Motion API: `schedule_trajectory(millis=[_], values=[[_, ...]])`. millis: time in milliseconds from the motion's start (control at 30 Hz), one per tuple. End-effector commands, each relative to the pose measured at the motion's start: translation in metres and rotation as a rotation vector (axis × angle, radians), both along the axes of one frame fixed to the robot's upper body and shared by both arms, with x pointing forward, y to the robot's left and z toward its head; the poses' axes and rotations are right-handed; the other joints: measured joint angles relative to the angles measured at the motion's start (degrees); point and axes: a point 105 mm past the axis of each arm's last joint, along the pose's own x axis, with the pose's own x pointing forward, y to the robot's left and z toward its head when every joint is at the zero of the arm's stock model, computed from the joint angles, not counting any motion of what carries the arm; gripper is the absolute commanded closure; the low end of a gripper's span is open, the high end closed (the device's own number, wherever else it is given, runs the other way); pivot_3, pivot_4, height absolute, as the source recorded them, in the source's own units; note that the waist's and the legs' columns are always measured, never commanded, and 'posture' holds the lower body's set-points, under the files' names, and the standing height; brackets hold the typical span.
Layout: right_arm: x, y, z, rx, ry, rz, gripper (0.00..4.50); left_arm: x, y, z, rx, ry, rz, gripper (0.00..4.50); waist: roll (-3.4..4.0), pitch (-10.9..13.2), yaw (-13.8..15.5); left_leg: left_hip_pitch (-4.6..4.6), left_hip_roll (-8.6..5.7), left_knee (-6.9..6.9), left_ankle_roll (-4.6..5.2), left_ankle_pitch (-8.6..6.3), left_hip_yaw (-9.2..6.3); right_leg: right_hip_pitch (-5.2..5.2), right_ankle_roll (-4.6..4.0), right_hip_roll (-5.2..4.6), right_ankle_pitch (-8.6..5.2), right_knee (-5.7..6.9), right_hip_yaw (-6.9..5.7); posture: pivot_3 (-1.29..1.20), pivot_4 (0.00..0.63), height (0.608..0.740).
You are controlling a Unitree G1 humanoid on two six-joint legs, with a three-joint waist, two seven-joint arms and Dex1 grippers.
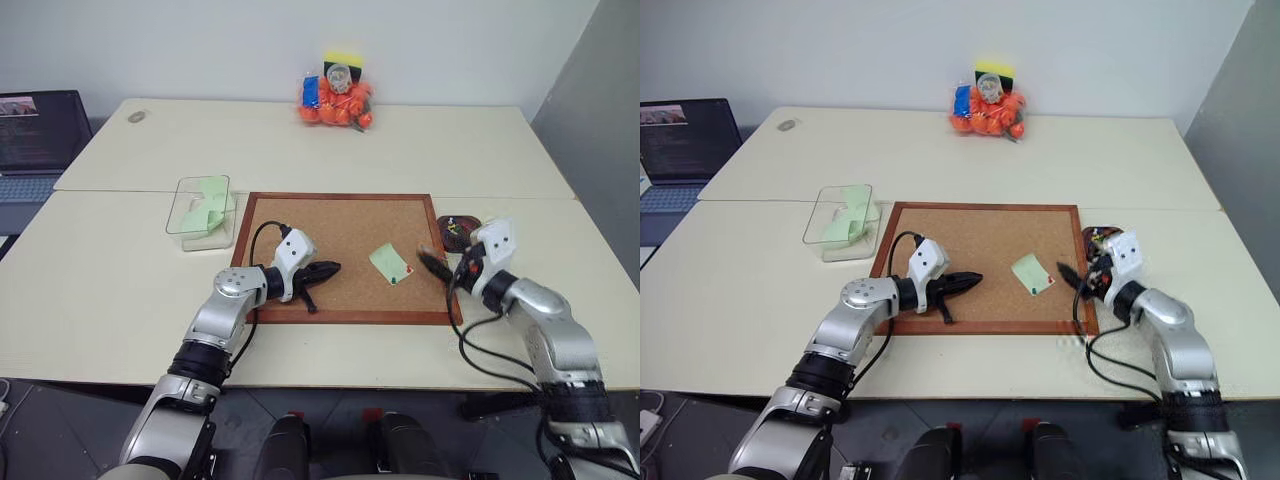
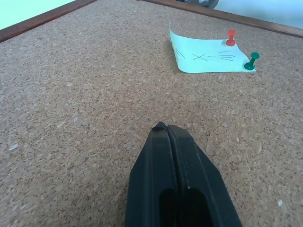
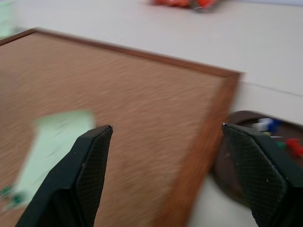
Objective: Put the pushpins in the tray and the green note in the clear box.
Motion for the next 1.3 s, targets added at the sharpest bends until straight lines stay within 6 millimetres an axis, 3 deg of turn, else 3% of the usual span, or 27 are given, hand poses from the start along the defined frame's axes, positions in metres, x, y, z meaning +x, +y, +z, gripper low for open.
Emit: schedule_trajectory(millis=[33, 233, 633, 933, 1133, 1300], values=[[-0.015, 0.026, 0.001, -0.044, -0.055, 0.156, 0.58, 0.0, -0.001, -0.012, 0.034, 0.027, 0.012, 4.5, 0.0, 0.0, -0.12, 0.0, 0.0, 0.0, 0.0, 0.0, 0.0, 0.0, 0.0, 0.0, 0.0, 0.0, 0.0, 0.0, 0.15, 0.74], [-0.003, 0.037, -0.012, -0.033, -0.052, 0.123, 0.58, 0.0, -0.004, -0.01, 0.029, 0.021, 0.009, 4.5, 0.0, 0.0, 0.15, 0.0, -0.01, 0.01, 0.01, 0.01, 0.0, 0.01, 0.03, -0.01, 0.01, -0.02, -0.01, 0.0, 0.15, 0.74], [0.011, 0.027, -0.003, 0.093, -0.056, 0.035, 0.58, -0.001, 0.003, -0.011, 0.036, 0.024, 0.025, 4.5, -0.01, 0.0, 0.16, 0.01, -0.02, 0.0, 0.0, 0.01, 0.0, 0.0, 0.03, -0.03, 0.02, -0.02, 0.0, 0.0, 0.15, 0.74], [0.014, 0.022, -0.018, -0.033, -0.046, 0.006, 0.58, 0.0, 0.001, -0.01, 0.036, 0.022, 0.021, 4.5, -0.01, 0.0, 0.16, 0.0, -0.02, 0.0, 0.0, 0.01, 0.01, 0.0, 0.03, -0.02, 0.02, -0.02, 0.01, 0.0, 0.15, 0.74], [0.017, 0.019, -0.024, -0.051, -0.047, -0.027, 1.52, -0.001, -0.001, -0.01, 0.039, 0.019, 0.008, 4.5, -0.01, 0.0, 0.15, 0.01, -0.02, 0.0, 0.0, 0.01, 0.02, 0.0, 0.03, -0.02, 0.02, -0.02, 0.01, 0.0, 0.15, 0.74], [0.015, 0.025, -0.023, -0.044, -0.051, -0.001, 2.61, 0.0, -0.002, -0.01, 0.042, 0.018, 0.007, 4.5, -0.01, 0.0, 0.15, 0.01, -0.02, 0.0, 0.0, 0.01, 0.01, 0.01, 0.03, -0.02, 0.02, -0.02, 0.01, 0.0, 0.15, 0.74]])
